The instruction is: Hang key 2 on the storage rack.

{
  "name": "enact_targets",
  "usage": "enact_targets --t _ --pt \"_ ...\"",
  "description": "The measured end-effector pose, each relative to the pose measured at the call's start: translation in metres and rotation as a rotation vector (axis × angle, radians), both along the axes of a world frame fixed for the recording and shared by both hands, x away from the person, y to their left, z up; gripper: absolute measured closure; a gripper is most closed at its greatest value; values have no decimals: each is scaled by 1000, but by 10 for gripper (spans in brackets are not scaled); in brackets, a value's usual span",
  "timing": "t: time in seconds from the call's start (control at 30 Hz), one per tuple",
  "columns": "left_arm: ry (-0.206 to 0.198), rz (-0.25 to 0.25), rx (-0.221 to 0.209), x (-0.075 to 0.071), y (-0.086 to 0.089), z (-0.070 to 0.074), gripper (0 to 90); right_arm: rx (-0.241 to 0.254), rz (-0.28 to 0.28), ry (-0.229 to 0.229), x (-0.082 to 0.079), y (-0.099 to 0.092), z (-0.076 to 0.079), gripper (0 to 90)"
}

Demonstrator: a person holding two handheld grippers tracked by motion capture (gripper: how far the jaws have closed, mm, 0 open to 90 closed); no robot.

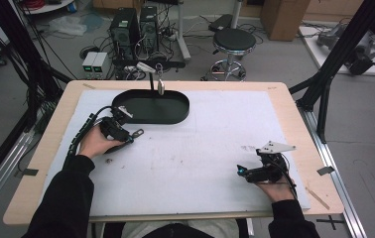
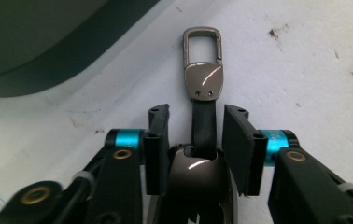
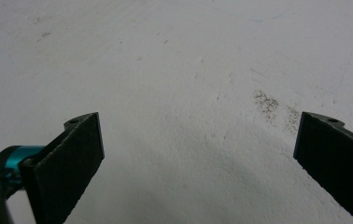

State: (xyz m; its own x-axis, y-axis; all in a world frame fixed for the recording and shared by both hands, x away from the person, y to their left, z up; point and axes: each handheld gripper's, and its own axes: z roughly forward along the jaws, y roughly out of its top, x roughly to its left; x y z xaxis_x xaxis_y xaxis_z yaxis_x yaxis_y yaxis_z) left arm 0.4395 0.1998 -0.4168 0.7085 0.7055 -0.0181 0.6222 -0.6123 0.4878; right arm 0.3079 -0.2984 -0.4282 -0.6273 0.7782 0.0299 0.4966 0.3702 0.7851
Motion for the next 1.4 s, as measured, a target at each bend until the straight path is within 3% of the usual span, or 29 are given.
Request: enact_targets --t 0.07,0.47,0.67,0.8,1.07,1.4 --pt "-7 -3 14 0 -2 -1 814 0 -1 2 0 0 0 8" --pt "-32 -30 35 -3 -1 4 846 0 -4 6 0 0 0 8" --pt "-46 -22 38 -9 8 18 847 2 -7 0 -1 -1 1 8" --pt "-89 -17 44 -17 12 30 848 7 -6 0 -2 -1 2 8" --pt "-139 9 15 -27 26 53 852 12 -7 -3 -3 0 3 8" --pt "-204 -12 28 -29 24 84 851 11 -9 -3 -2 -1 3 8"
